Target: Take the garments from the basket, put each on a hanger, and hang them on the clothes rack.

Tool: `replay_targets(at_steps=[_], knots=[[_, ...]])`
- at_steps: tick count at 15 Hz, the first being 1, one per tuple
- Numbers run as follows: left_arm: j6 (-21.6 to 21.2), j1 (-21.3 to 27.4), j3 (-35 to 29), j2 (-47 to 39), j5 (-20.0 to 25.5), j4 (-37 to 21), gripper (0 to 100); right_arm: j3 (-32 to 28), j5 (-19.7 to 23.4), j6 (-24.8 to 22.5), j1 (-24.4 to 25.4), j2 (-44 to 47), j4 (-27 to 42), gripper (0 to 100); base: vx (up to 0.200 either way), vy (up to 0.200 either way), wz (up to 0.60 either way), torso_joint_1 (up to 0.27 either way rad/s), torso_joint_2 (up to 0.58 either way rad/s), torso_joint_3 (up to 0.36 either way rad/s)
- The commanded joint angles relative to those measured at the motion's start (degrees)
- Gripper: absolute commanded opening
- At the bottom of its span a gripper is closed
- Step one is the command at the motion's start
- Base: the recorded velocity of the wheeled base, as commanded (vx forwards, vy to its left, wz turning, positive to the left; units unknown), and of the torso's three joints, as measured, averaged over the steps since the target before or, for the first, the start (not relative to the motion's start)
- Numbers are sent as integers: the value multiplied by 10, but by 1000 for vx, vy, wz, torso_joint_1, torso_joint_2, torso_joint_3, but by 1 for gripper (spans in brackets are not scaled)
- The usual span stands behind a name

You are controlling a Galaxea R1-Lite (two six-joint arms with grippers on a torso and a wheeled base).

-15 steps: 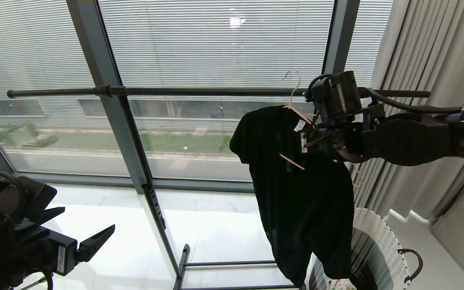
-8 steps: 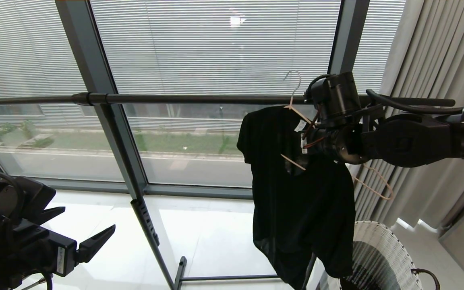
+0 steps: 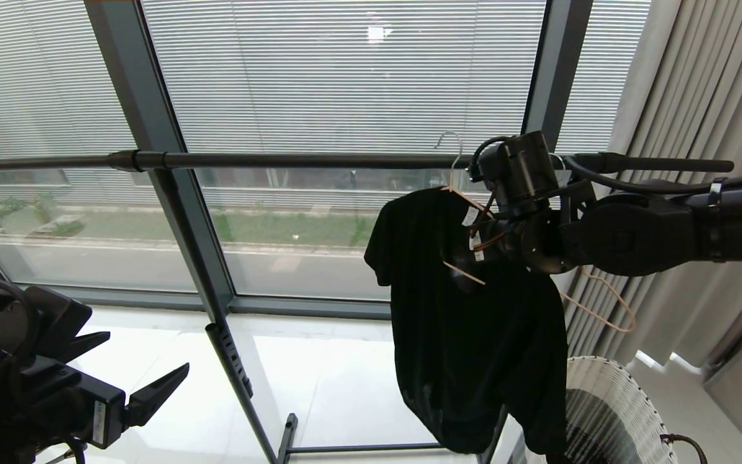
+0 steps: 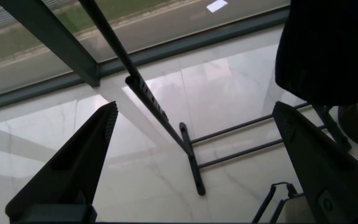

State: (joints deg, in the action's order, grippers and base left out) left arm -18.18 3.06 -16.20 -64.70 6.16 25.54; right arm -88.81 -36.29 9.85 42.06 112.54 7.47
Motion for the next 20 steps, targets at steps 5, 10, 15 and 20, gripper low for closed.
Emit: replay_targets(at_steps=[5,10,15,20], knots=[[1,0,8,14,0,-1,100,-14,0,-2,-9,37,-1,0,0,0,0,0,0,0],[1,1,13,12,0,-1,100,-38,0,-2,-12,46,0,0,0,0,0,0,0,0],[3,0,16,13,-1,0,100,-36,0,0,-10,13,7,100,0,0,0,0,0,0],[5,-20,29,28,-4,-1,100,-21,18,0,-11,-116,187,100,0,0,0,0,0,0]])
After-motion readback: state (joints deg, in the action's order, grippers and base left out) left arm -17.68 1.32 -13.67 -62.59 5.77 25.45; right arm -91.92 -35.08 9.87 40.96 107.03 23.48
